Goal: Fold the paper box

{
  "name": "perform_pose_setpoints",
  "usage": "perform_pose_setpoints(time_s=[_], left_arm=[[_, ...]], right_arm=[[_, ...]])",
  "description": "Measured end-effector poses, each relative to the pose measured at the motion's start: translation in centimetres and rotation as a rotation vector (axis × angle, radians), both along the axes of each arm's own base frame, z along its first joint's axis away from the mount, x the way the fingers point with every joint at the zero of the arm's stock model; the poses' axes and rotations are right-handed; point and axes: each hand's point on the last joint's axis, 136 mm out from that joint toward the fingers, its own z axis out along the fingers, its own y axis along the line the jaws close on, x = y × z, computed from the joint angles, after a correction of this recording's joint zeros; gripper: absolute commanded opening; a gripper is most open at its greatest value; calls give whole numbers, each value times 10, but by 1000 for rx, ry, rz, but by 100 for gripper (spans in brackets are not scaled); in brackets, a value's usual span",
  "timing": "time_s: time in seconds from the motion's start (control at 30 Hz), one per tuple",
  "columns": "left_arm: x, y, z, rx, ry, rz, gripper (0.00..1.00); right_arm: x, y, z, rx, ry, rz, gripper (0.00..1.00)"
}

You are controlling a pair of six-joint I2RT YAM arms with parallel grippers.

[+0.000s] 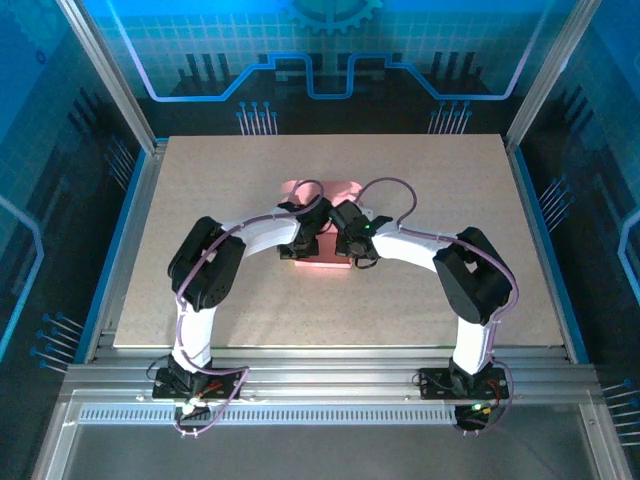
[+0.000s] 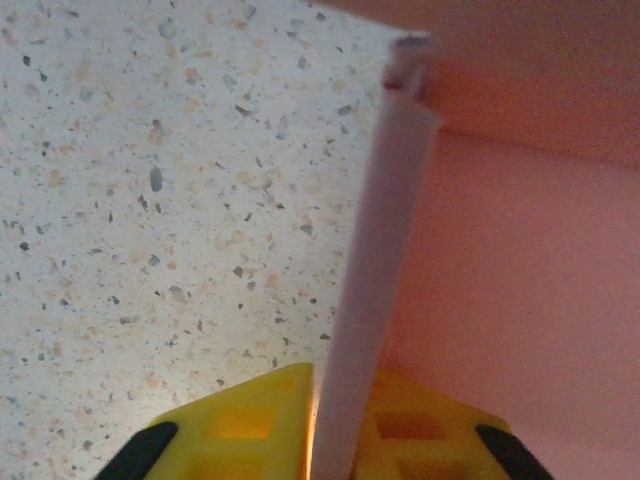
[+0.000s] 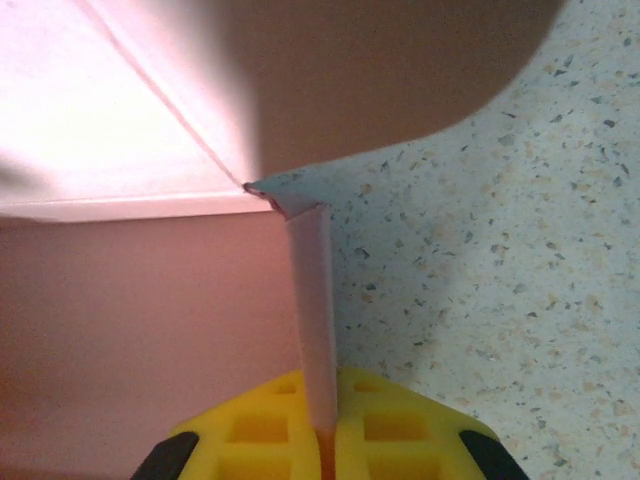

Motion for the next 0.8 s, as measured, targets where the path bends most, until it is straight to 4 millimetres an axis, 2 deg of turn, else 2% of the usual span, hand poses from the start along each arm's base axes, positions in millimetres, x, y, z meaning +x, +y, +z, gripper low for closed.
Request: perform_pose_setpoints(time_s=[0.23, 0.37, 0.8], left_arm=[[3, 3, 1, -134, -18, 56, 34], [4, 3, 5, -164, -31, 63, 38], [7, -1, 39, -249, -135, 65, 66]], right_arm=[[0, -1, 0, 0, 3, -3, 0], [0, -1, 0, -1, 2, -6, 0], [2, -4, 0, -1, 3, -12, 2]])
